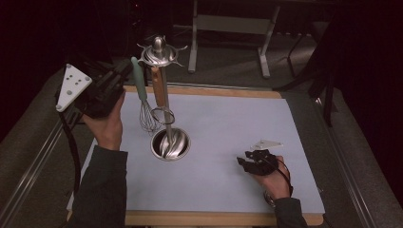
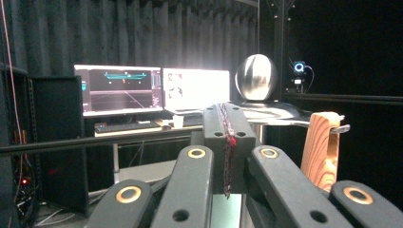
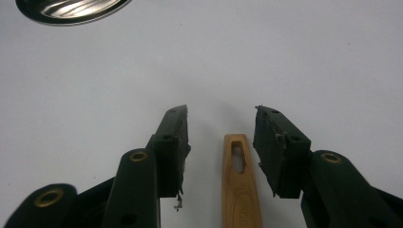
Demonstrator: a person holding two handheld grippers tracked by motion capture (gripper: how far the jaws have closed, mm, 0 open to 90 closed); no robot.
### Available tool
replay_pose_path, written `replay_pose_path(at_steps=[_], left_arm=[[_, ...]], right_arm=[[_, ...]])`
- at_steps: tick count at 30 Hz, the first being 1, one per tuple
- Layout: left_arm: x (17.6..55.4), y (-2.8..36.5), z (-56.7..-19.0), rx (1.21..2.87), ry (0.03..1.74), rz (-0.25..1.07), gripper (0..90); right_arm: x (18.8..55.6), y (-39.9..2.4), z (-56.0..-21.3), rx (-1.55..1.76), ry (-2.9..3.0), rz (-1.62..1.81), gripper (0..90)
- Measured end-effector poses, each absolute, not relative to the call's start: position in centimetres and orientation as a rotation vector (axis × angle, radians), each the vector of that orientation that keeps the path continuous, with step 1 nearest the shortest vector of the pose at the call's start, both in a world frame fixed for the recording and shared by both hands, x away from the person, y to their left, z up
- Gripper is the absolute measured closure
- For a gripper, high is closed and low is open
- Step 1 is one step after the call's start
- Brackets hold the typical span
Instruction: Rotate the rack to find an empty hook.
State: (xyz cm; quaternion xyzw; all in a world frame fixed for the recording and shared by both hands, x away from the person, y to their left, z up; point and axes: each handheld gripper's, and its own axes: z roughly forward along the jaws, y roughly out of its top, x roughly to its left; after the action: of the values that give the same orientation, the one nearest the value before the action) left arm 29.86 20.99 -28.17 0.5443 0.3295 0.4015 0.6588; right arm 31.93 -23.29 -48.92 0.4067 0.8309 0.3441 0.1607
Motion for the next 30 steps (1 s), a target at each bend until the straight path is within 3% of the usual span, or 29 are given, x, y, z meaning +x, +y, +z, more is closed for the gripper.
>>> replay_pose_path(at_steps=[30], left_arm=[[32.0,21.8,-27.4,1.290,0.789,0.924,89.9]], right_arm=[[31.9,-23.4,-49.0,1.169,2.364,0.980,55.1]])
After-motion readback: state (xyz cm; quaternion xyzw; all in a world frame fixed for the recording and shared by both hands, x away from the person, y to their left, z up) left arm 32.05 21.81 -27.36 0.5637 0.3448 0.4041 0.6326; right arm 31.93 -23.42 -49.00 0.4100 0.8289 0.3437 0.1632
